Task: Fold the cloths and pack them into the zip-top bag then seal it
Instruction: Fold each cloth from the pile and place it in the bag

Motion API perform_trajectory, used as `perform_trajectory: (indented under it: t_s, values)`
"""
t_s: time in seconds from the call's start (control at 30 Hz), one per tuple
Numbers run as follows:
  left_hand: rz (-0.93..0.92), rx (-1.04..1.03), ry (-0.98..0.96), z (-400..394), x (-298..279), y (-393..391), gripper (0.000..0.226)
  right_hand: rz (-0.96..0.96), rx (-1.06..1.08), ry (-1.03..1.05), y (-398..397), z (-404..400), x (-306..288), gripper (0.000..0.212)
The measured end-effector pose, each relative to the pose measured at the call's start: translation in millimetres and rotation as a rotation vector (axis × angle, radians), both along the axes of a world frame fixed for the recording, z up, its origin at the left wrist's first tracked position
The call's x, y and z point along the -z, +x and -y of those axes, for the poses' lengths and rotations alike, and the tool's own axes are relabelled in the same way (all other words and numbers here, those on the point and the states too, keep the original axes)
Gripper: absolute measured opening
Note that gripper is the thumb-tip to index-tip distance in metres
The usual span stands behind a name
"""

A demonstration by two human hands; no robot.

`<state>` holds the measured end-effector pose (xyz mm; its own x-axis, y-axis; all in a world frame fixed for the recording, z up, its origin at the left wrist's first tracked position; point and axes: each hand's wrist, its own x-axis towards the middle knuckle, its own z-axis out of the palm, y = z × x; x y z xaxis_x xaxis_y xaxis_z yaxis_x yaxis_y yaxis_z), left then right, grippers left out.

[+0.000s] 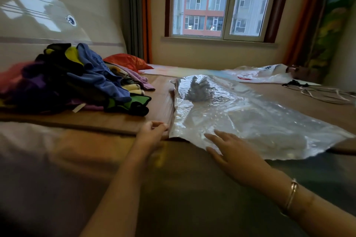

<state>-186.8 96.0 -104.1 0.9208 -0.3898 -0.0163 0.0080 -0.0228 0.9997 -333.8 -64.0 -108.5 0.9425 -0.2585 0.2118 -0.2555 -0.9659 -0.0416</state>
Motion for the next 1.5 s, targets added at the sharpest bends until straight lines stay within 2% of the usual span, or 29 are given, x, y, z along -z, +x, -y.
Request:
perform_trajectory:
  t_s: [0.07, 0.13, 0.23, 0.33, 0.5, 0.57, 0.73, 0.87, 0.97, 1.1, 1.2, 1.3, 1.4, 1.5]
  values:
    - [0.020, 0.004, 0.019, -11.9, -4.0, -5.0, 0.004, 0.095, -0.032, -0.051, -11.8, -12.4, 0.2, 0.048]
    - [0.038, 0.003, 0.020, -23.5, -4.0, -3.5, 0.009, 0.188, -0.074, -0.095, -11.9, -24.7, -3.8, 0.039]
    - [0.039, -0.011, 0.026, -42.7, -2.0, 5.8, 0.015, 0.355, -0.185, -0.143, 3.3, -41.4, -13.6, 0.046]
    - [0.027, -0.037, 0.035, -63.5, 3.5, 21.6, 0.008, 0.434, -0.289, -0.080, 33.3, -60.1, -26.5, 0.042]
    - [0.003, -0.138, 0.010, -93.6, 12.0, 58.0, 0.015, 0.461, -0.419, 0.112, 114.4, -100.5, -34.6, 0.014]
    - [0.004, -0.188, -0.023, -99.5, 15.2, 69.5, 0.016, 0.408, -0.384, 0.172, 155.3, -116.8, -29.6, 0.013]
    - [0.053, -0.299, 0.022, -110.3, 28.5, 91.2, 0.010, 0.259, -0.182, 0.286, 248.1, -116.6, 1.0, 0.026]
    - [0.071, -0.294, 0.057, -118.5, 31.9, 103.9, 0.012, 0.256, 0.043, 0.419, 292.4, -105.5, 16.4, 0.027]
    - [0.090, -0.297, 0.076, -121.4, 35.0, 109.0, 0.009, 0.265, 0.097, 0.537, 308.9, -99.7, 19.5, 0.029]
    - [0.108, -0.314, 0.099, -119.4, 36.0, 107.0, 0.009, 0.419, 0.059, 0.663, 298.6, -84.0, 16.8, 0.029]
    - [0.141, -0.285, 0.118, -109.5, 33.2, 95.7, 0.011, 0.520, 0.036, 0.674, 271.3, -68.3, 10.8, 0.028]
    - [0.182, -0.232, 0.146, -96.4, 31.4, 81.4, 0.014, 0.667, 0.002, 0.771, 233.3, -49.9, 3.8, 0.023]
    - [0.243, -0.193, 0.186, -82.4, 30.8, 68.2, 0.019, 0.664, -0.029, 0.843, 189.0, -29.0, -1.5, 0.025]
    - [0.296, -0.162, 0.243, -70.4, 30.5, 60.0, 0.032, 0.651, -0.105, 0.931, 141.2, -22.9, -6.6, 0.029]
